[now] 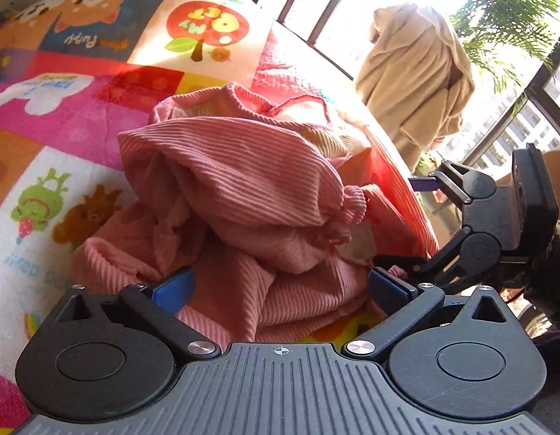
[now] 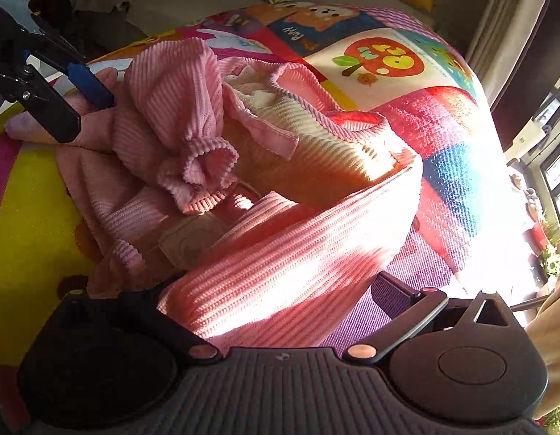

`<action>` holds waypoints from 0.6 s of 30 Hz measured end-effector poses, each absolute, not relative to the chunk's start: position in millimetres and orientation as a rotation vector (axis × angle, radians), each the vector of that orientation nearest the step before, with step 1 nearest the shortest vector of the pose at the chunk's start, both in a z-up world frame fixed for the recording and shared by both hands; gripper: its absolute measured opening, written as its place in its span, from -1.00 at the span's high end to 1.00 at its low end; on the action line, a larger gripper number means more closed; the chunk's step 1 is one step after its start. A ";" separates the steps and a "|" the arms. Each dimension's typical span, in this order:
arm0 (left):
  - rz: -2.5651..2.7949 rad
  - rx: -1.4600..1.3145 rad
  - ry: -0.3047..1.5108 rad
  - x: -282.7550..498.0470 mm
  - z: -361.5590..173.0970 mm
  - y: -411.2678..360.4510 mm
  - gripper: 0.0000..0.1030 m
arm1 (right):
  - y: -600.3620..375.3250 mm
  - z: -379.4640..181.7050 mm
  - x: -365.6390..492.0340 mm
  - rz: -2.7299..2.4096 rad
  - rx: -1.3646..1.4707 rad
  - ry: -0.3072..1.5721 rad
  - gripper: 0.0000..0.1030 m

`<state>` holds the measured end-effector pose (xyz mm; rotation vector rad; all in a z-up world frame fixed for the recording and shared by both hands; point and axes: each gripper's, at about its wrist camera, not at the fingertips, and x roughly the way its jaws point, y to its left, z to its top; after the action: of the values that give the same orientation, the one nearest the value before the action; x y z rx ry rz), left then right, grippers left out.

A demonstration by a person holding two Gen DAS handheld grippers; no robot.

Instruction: Fold clothes

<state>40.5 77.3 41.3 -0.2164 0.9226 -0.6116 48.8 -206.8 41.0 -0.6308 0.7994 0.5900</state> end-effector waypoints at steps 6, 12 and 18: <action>-0.376 -0.050 0.861 115.5 47.1 59.3 -1.00 | -174.6 62.8 101.9 0.127 -1.093 0.374 -1.00; 0.151 0.052 0.621 146.4 79.9 131.0 -1.00 | -214.7 113.1 115.2 0.072 -0.777 0.348 -1.00; -0.184 -0.092 0.672 103.0 96.7 155.3 -1.00 | -230.8 85.4 74.7 0.485 -0.553 0.650 -1.00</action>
<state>103.0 155.3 96.7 -0.0922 0.6717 -0.1836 74.7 -230.8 85.4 -0.5534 0.6502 0.4854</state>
